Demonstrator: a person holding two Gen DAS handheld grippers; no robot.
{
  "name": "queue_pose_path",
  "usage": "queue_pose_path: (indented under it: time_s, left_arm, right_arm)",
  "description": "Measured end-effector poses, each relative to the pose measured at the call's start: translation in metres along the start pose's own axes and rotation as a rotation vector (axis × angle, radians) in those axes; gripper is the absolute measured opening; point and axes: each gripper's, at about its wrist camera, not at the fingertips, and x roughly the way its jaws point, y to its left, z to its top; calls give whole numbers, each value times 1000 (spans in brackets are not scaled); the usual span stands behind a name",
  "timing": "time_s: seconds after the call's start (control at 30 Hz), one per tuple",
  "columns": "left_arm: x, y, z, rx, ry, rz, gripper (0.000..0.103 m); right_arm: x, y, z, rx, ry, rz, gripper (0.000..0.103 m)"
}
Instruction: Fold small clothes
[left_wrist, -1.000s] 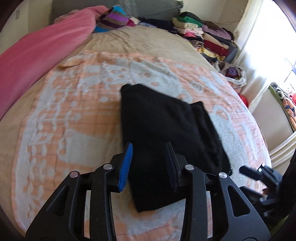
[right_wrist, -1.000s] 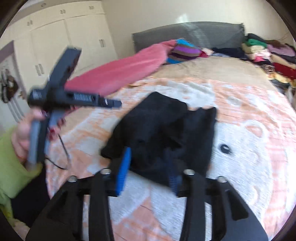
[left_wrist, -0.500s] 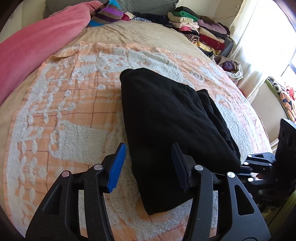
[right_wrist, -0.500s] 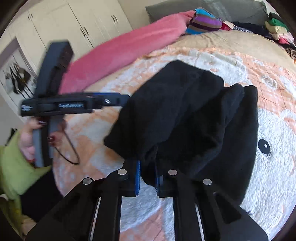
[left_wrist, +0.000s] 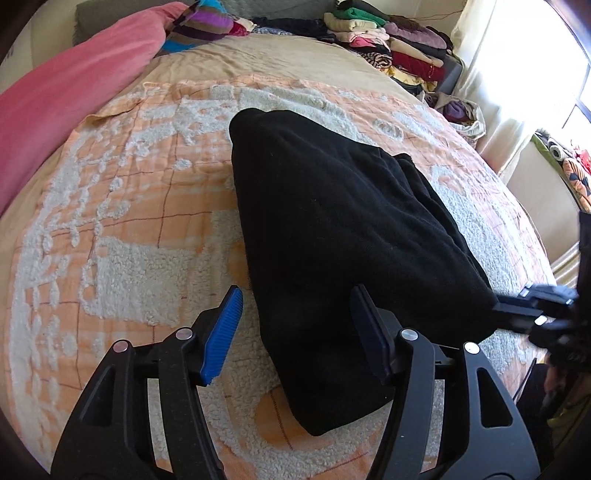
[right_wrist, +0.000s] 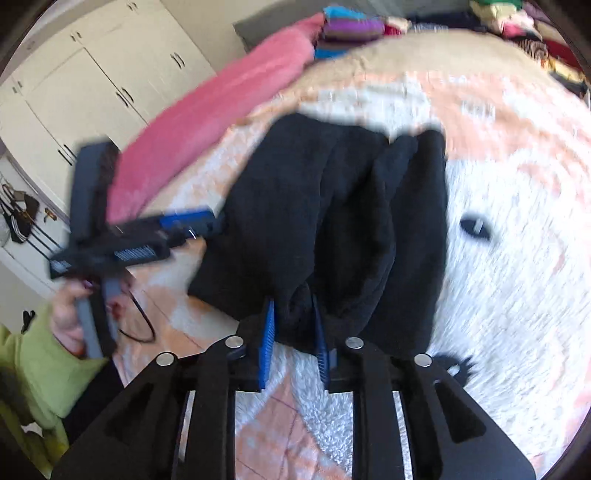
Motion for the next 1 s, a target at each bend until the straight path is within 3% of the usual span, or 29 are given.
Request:
queue_pose_path:
  time_s: [0.17,0.37,0.63,0.77,0.8,0.87,0.9,0.93,1.0]
  left_arm:
    - [0,1,1,-5,3,-6,54]
    - [-1,-2,2,13,-4,-6,54]
    - [-1,-5,3,23,-5,-22,54]
    - [-1,-6,3,25,-6,-25,54]
    - [-1,-6,3,24,-6,-26,54]
    - [0,-6,3,25,-5,-26,54]
    - [0,-7,3,25,-5,-25,54]
    - [1,-6,4,24,-5,-28,54]
    - [-1,-6,4,22,-9,-37,54]
  right_arm:
    - [-10,-9,46,91,-103,22,28]
    - [31,-24,82,114,-19,-15,37]
    - [87,-54,101,200,75,-114,59]
    - [100,-67,102,242,72,-106,60]
    - [103,-67,103,245,67,-87,59]
    - [105,-62,105,218,65,-71,34]
    - [104,-59,106,201,60,-78,28]
    - [102,-56,106,183,50,-71,12]
    - [88,-48,108,140,9,-76,10]
